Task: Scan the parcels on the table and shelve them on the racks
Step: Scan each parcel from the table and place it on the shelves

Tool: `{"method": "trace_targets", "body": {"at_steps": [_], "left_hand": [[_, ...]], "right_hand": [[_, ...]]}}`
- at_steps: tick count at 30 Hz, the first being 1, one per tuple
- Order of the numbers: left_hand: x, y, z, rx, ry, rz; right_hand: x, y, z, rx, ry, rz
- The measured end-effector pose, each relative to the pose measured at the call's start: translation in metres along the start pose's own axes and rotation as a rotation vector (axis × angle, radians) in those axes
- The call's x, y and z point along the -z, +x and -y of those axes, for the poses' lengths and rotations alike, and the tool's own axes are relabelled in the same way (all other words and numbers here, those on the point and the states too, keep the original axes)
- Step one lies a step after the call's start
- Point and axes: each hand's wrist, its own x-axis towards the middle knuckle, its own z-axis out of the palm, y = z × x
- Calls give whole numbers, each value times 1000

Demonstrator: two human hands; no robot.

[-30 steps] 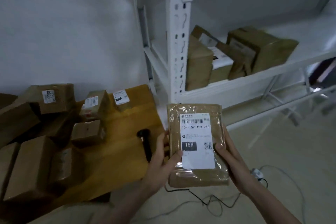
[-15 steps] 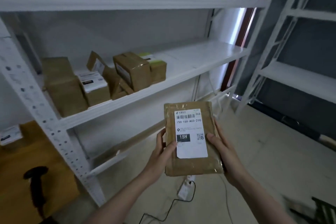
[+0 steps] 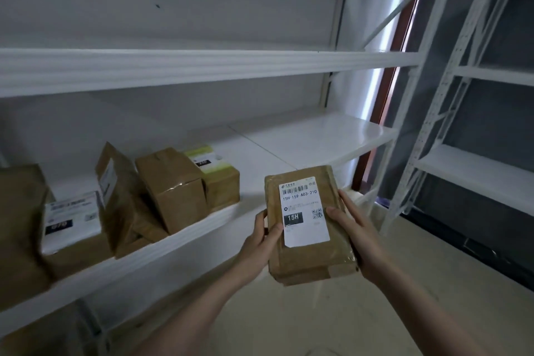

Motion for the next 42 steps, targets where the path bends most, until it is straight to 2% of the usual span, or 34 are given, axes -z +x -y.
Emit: {"method": "trace_targets", "body": {"at_steps": [3,8,13,18,20,23,25,27,29,31,34,37,39,42], "left_hand": [[22,43,-8,-78,155,-112],[55,86,-17,-93,333,-343],[76,111,-36,-106,587,-530],[83,128,-54,-194,892,-786],[85,140,-55,-190,1049,-797],[89,153,-52,-70,1249,-754],[88,154,-47,-11,1301,-711],[86,152,-44,7,1326,-732],[84,149,-41,-1,1325,-770],[82,149,-40,-18,1274,-804],[77,150,-45,-4,1139,-899],[70,150,-49,-1,1085,-915],[66,151,-50,-4,1155,-871],[67,154,-46,41,1219,-881]], "right_hand": [[-9,55,11,8,-63,21],[-43,135,40,67,-218,98],[-99,220,71,196,-742,205],[-145,272,76,234,-1018,331],[-160,278,75,250,-1090,382],[-174,283,72,261,-1171,425],[-179,283,68,273,-1205,463],[-184,281,63,316,-1241,559],[-184,280,62,356,-1230,679],[-175,284,66,341,-1090,738],[-146,296,70,122,-781,714],[-123,295,60,-170,-634,805],[-121,290,54,-235,-563,820],[-131,282,52,-199,-565,838]]}}
